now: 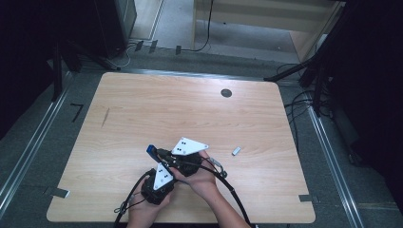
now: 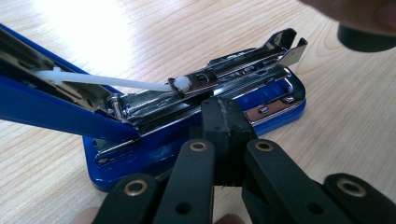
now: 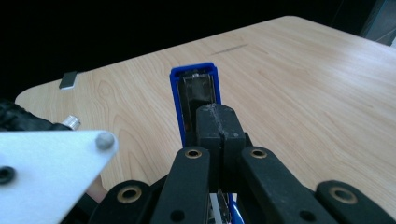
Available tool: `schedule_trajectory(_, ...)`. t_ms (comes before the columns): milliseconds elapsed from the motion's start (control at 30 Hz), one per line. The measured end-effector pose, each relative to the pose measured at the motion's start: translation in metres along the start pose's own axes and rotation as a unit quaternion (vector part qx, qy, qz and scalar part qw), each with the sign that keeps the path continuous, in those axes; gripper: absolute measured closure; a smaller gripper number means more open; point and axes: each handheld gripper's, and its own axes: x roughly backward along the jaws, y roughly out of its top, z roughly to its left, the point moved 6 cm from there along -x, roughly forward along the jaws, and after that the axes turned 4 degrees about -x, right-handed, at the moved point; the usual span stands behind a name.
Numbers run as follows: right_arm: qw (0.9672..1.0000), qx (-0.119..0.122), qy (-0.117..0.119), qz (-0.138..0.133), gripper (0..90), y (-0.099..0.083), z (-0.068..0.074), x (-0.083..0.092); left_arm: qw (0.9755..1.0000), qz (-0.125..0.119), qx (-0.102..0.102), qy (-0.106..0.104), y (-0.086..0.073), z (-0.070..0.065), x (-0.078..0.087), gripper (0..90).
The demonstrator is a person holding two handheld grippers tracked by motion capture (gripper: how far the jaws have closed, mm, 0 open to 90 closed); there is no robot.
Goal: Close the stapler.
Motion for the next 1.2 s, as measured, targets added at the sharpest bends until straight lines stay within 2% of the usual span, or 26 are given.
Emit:
schedule_trajectory(167, 0.9998, -0.009, 0.012, 0.010, 90.0, -0.004, -0.001, -0.006, 1.0000, 0.000, 0.001, -0.001, 0.000, 0.000, 0.000, 90.0)
schedule_trajectory(300, 0.9996, -0.003, 0.017, 0.022, 90.0, -0.009, 0.000, -0.012, 1.0000, 0.001, 0.001, 0.000, 0.000, 0.000, 0.000, 90.0)
schedule_trajectory(433, 0.9993, -0.014, 0.026, 0.025, 90.0, -0.009, -0.003, -0.013, 1.0000, 0.001, 0.001, 0.000, 0.000, 0.000, 0.000, 90.0)
schedule_trajectory(600, 0.9984, -0.020, 0.027, 0.047, 90.0, -0.015, -0.005, -0.016, 1.0000, 0.001, 0.000, 0.001, 0.000, 0.000, 0.000, 90.0)
schedule_trajectory(900, 0.9967, -0.040, 0.030, 0.065, 90.0, -0.016, -0.006, -0.023, 1.0000, 0.001, 0.000, 0.001, 0.000, 0.000, 0.000, 90.0)
schedule_trajectory(1033, 0.9949, -0.031, 0.022, 0.093, 90.0, -0.019, -0.006, -0.028, 1.0000, 0.001, 0.001, 0.000, 0.000, 0.000, 0.000, 90.0)
schedule_trajectory(1200, 0.9939, -0.038, 0.023, 0.101, 90.0, -0.020, -0.006, -0.030, 1.0000, 0.001, 0.002, 0.000, 0.000, 0.000, 0.000, 90.0)
